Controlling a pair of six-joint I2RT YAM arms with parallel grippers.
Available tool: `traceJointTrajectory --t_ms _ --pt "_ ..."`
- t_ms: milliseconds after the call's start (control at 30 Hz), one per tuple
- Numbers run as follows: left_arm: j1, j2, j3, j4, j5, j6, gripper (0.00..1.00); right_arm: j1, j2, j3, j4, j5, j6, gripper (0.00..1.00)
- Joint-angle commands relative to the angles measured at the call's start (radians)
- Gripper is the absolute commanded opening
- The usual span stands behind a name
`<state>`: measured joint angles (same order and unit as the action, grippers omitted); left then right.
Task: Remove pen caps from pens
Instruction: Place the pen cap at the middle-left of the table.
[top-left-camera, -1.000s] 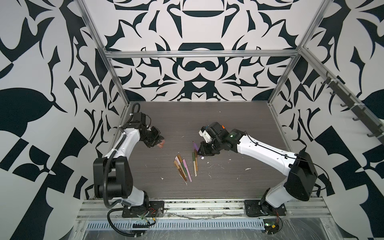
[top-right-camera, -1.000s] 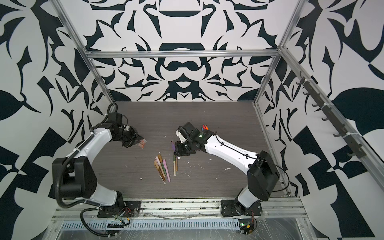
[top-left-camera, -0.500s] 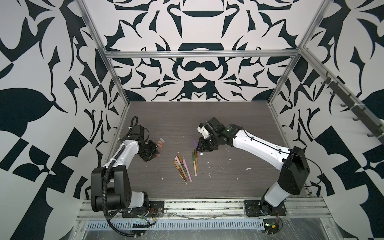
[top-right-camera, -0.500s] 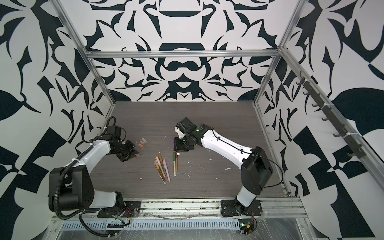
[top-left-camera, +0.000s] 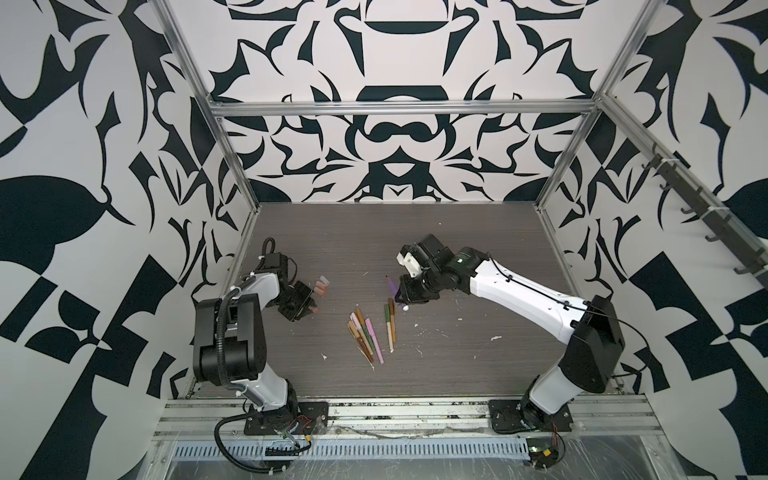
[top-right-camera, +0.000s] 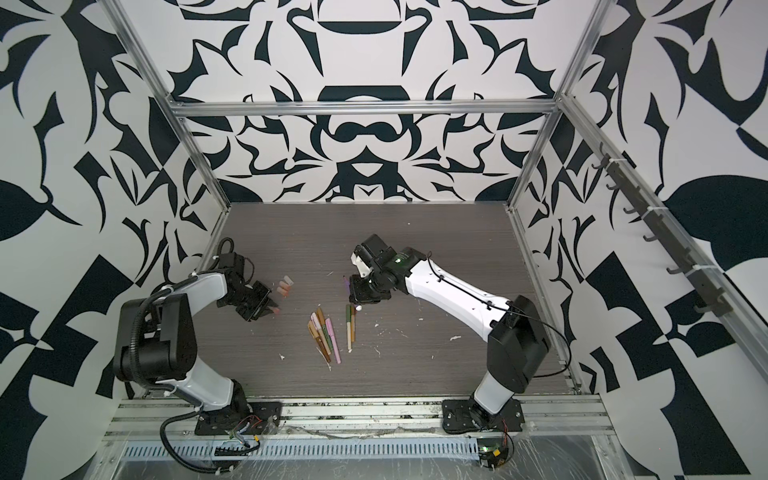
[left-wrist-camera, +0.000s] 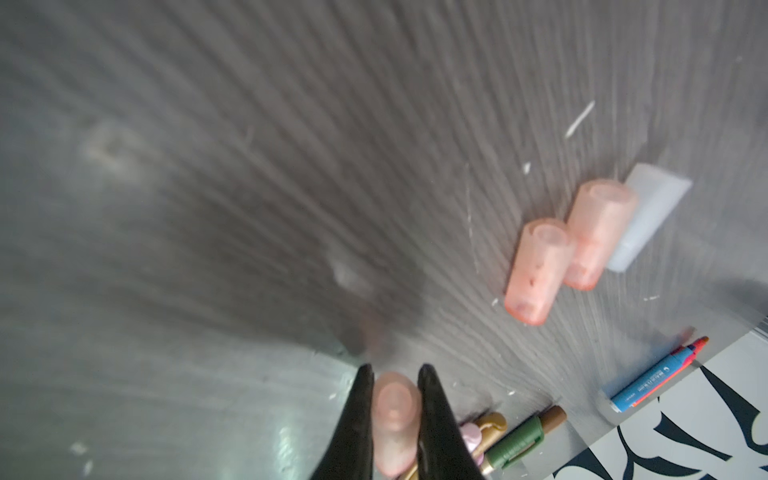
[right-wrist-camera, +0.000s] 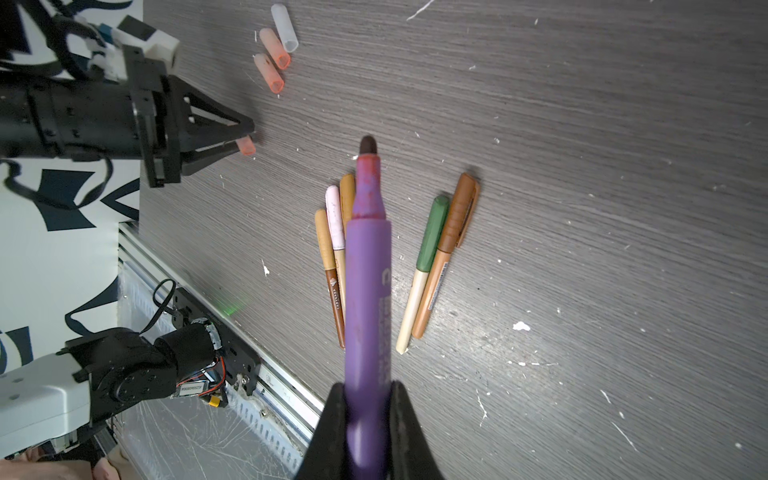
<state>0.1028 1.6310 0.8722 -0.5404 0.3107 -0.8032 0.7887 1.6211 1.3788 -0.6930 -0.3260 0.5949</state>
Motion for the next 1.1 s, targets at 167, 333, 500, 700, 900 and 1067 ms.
traceJointTrajectory --t_ms 167,333,500,700,900,1067 --pt "0.005 0.081 0.090 0.044 0.022 -0.002 0.19 -0.003 -0.040 0.018 -0.026 0.024 -0.036 0.00" --pt "0.005 0.111 0.121 0.050 0.037 -0.002 0.35 -0.006 -0.041 0.025 -0.038 0.025 -0.046 0.00" --pt "0.004 0.111 0.132 0.047 0.042 -0.007 0.38 -0.011 -0.044 0.023 -0.042 0.030 -0.051 0.00" --pt "0.004 0.082 0.138 0.039 0.051 -0.014 0.38 -0.109 -0.064 0.027 -0.062 0.028 -0.086 0.00" --pt "0.004 0.046 0.149 0.023 0.071 -0.021 0.38 -0.353 -0.055 0.032 -0.106 0.020 -0.208 0.00" --pt "0.004 -0.020 0.161 0.002 0.077 -0.027 0.38 -0.498 -0.027 -0.005 -0.015 0.065 -0.357 0.00"
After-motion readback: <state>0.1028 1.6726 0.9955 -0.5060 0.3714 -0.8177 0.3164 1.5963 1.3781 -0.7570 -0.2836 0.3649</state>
